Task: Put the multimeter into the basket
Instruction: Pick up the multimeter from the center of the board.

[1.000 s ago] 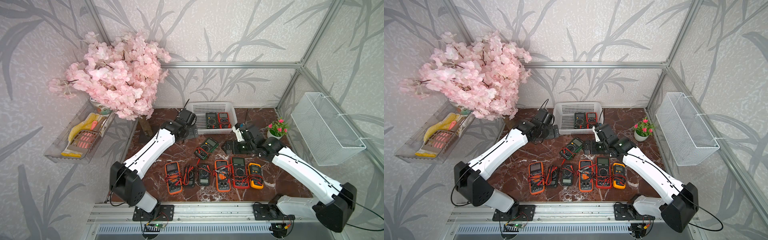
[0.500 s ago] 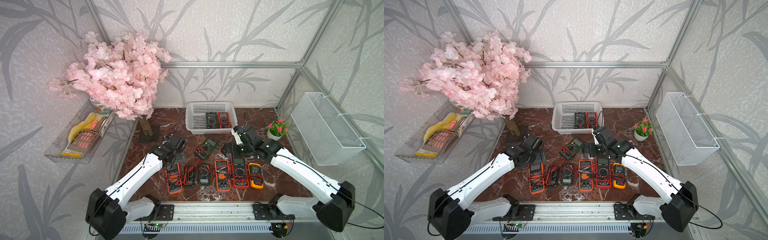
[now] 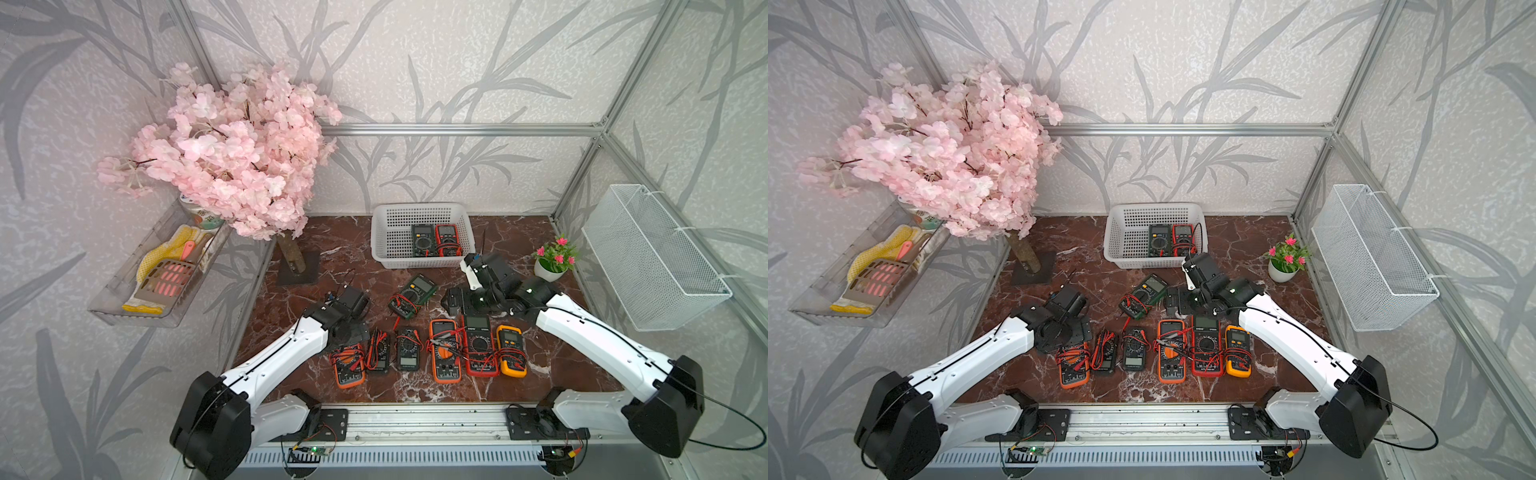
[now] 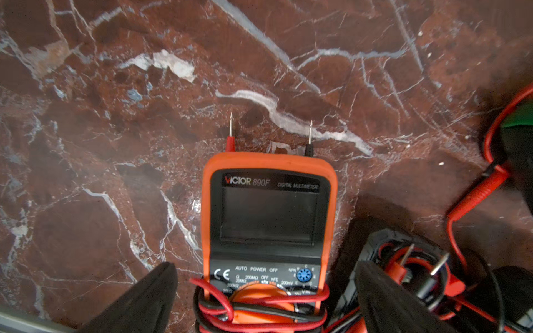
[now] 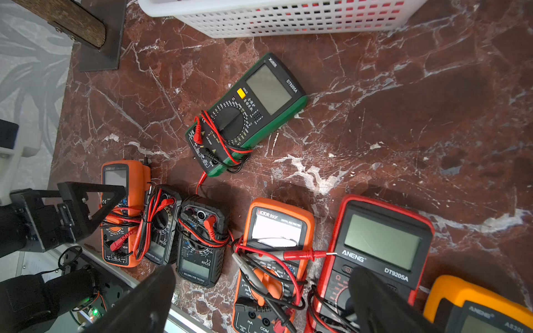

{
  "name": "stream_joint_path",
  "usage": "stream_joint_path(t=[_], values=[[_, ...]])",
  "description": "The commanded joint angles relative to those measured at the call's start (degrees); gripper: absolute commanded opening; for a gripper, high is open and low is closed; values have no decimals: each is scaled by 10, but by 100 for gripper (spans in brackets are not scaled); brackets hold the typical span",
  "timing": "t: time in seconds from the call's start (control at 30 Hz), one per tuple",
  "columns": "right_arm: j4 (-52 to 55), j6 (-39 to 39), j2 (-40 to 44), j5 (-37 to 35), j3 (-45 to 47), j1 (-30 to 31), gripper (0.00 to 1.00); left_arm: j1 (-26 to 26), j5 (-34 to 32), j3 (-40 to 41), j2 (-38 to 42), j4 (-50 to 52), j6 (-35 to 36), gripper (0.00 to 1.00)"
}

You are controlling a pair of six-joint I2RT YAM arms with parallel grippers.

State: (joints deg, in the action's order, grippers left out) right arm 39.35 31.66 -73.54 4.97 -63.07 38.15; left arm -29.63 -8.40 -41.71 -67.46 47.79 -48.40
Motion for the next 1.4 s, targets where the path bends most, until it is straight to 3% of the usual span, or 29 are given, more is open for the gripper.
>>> stream_joint_path(t=[0.0,0.57,1.2,1.3,1.37], values=[[9,1,-7,-2,-21,3,99,-1,10,10,-8,-18,14,100],[7,9,-14,-8,-25,3,99,13,-32,-29,-83,-6,75,100],[11,16,-16,-14,-29,3,99,40,26,25,-126,-88,57,100],[11,13,-15,-15,-31,3,99,41,26,26,-124,-91,58,94],[11,12,-15,-16,-33,3,99,43,23,24,-116,-87,58,82]])
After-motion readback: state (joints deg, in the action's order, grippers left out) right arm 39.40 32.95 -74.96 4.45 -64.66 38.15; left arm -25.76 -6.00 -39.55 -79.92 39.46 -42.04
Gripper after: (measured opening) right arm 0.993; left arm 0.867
